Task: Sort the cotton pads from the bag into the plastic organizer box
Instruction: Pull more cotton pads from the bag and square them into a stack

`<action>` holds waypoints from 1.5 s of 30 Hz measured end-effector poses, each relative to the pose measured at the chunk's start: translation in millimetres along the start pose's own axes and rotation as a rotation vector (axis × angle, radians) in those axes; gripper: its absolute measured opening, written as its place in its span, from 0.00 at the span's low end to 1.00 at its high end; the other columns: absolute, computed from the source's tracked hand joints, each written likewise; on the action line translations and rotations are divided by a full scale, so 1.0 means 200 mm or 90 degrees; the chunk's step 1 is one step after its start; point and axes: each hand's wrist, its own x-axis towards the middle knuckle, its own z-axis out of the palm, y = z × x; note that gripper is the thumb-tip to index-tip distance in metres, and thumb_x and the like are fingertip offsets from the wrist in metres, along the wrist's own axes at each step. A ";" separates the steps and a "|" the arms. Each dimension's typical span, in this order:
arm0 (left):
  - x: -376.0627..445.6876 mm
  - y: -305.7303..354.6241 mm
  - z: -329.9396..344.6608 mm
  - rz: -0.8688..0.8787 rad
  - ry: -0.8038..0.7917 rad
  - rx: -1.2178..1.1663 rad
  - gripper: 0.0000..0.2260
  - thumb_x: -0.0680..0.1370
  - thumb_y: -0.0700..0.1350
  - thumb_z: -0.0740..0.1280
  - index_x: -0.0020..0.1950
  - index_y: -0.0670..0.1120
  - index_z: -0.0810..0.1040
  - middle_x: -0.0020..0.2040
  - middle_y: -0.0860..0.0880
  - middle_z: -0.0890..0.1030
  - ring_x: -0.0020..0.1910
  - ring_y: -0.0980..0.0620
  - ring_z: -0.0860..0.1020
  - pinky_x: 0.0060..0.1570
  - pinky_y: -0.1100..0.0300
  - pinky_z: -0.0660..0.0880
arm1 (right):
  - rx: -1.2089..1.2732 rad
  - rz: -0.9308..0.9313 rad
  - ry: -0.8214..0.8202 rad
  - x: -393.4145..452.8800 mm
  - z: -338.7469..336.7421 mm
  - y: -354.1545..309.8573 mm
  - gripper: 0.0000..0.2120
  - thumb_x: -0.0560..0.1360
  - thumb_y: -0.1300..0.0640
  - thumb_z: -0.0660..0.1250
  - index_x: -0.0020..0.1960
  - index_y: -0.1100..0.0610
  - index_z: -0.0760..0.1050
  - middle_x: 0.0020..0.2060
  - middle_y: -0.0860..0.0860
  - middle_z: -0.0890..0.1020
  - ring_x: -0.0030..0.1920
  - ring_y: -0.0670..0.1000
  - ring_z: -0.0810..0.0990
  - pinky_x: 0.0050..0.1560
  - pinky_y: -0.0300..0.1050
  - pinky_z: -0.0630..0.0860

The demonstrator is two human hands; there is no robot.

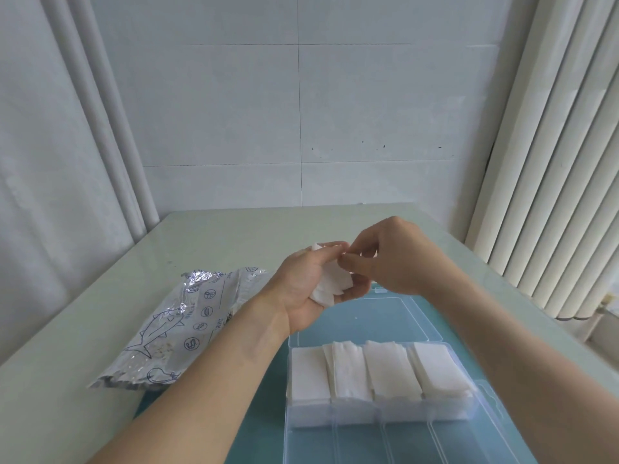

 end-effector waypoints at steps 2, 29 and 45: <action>0.01 0.00 -0.01 0.006 0.021 -0.034 0.06 0.80 0.36 0.63 0.56 0.38 0.77 0.41 0.39 0.81 0.39 0.43 0.80 0.51 0.46 0.76 | -0.008 -0.024 0.003 0.00 -0.03 0.02 0.16 0.71 0.48 0.76 0.57 0.44 0.78 0.50 0.45 0.78 0.46 0.44 0.77 0.40 0.31 0.69; -0.01 0.04 -0.04 -0.062 -0.146 -0.018 0.18 0.72 0.45 0.72 0.60 0.44 0.75 0.54 0.42 0.72 0.52 0.43 0.74 0.53 0.51 0.72 | 0.090 -0.173 -0.074 -0.01 0.07 -0.02 0.25 0.59 0.40 0.81 0.50 0.52 0.80 0.46 0.46 0.81 0.42 0.45 0.77 0.44 0.46 0.78; 0.01 0.05 -0.08 -0.062 -0.160 -0.009 0.05 0.71 0.34 0.70 0.45 0.40 0.79 0.40 0.43 0.80 0.39 0.48 0.81 0.42 0.58 0.79 | -0.031 -0.151 -0.070 -0.02 0.09 -0.04 0.35 0.51 0.33 0.82 0.56 0.44 0.82 0.62 0.38 0.77 0.60 0.43 0.77 0.64 0.48 0.73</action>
